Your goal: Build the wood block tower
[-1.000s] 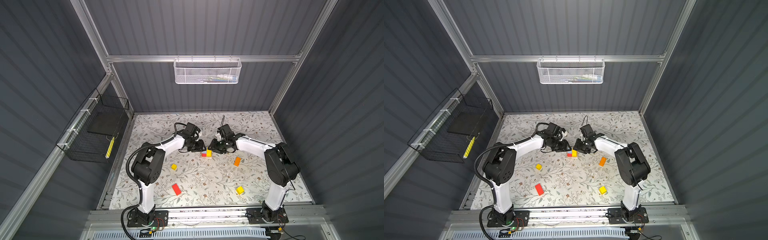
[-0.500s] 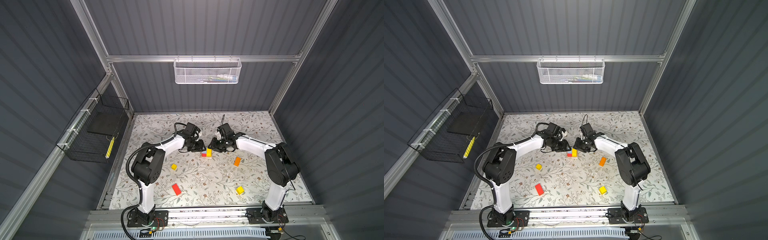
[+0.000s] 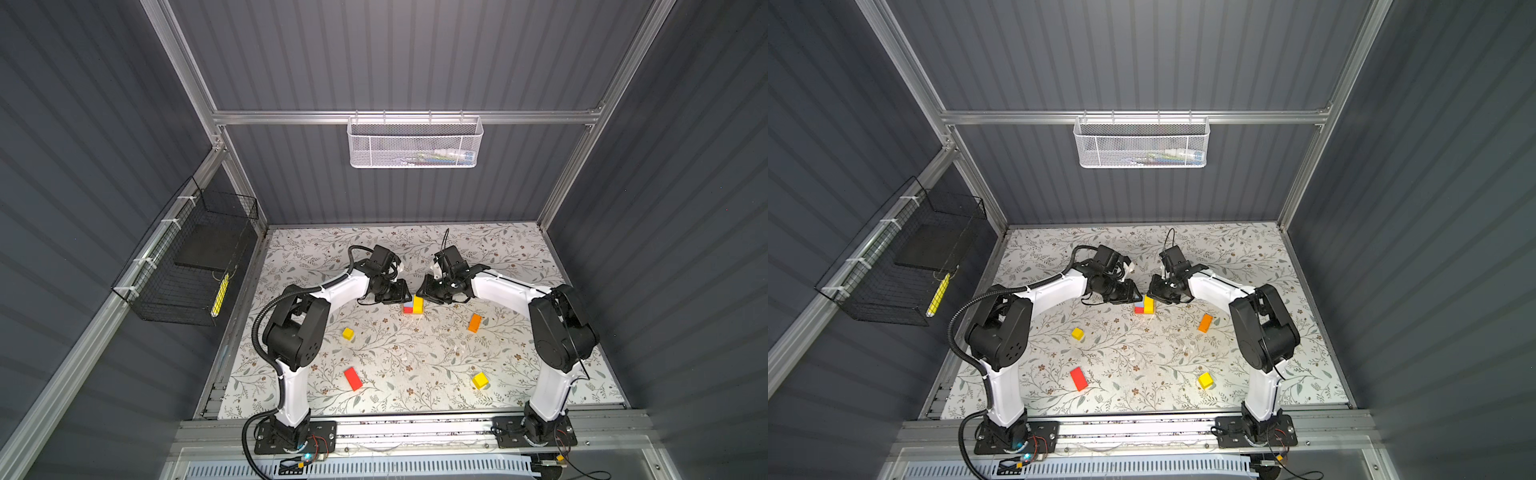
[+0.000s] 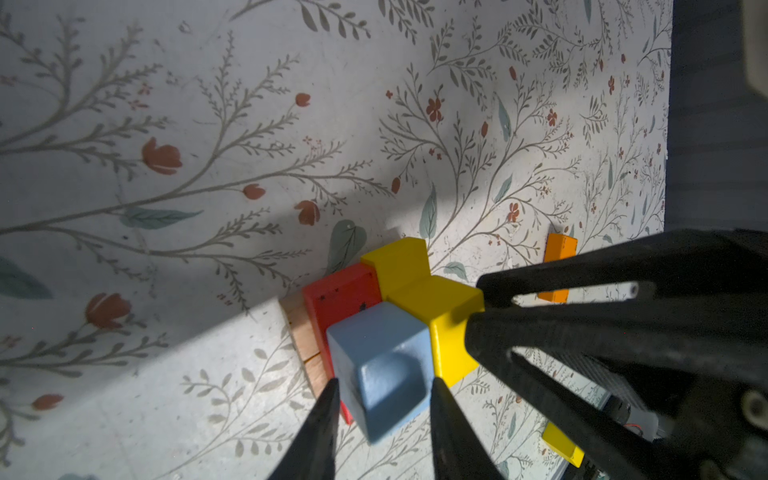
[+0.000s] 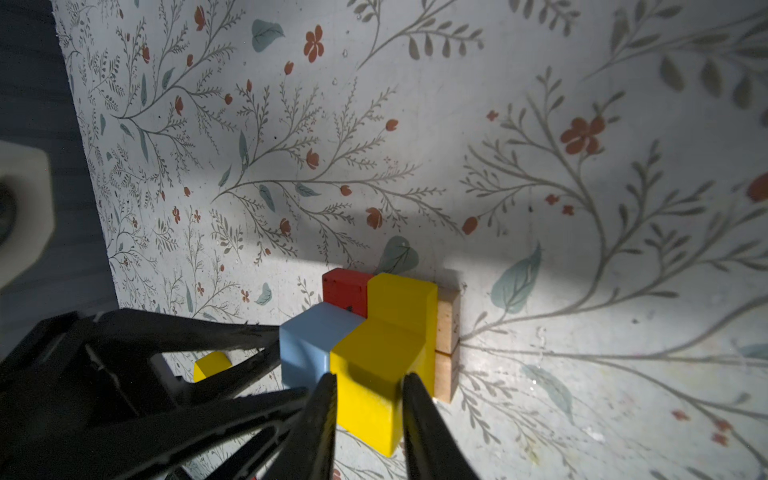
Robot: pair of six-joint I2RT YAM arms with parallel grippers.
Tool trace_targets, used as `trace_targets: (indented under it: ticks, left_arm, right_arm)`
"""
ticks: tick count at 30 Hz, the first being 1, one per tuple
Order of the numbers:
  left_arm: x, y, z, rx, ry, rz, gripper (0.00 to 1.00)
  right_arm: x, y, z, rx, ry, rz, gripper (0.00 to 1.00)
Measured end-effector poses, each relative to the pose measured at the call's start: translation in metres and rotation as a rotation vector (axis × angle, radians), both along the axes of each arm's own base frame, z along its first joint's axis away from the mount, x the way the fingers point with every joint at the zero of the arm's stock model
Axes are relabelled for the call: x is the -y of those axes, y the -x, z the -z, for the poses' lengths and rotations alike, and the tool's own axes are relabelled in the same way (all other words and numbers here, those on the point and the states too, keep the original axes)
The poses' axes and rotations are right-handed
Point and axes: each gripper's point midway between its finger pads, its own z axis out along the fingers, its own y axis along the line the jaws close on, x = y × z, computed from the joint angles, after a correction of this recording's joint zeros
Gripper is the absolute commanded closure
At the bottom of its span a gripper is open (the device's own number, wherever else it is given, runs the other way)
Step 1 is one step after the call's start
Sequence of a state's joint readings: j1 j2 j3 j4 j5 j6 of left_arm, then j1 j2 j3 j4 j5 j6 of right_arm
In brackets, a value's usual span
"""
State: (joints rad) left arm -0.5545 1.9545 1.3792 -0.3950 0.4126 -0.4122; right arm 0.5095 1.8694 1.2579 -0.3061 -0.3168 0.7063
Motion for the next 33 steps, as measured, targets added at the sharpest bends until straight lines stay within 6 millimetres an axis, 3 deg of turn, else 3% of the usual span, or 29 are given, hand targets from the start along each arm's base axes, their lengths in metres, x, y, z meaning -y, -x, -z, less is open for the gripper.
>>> trace_targets:
  ticks: [22, 28, 33]
  left_arm:
    - [-0.002, -0.002, -0.005, 0.009, 0.006, -0.009, 0.60]
    - [-0.002, -0.003, -0.014, 0.025, 0.016, -0.010, 0.55]
    - [-0.005, -0.003, -0.031, 0.057, 0.017, -0.019, 0.49]
  right_arm:
    - [0.001, 0.000, 0.004, -0.004, 0.009, 0.004, 0.69]
    - [0.001, -0.002, -0.007, 0.019, 0.000, 0.006, 0.66]
    - [0.002, -0.003, -0.028, 0.060, -0.020, 0.011, 0.60]
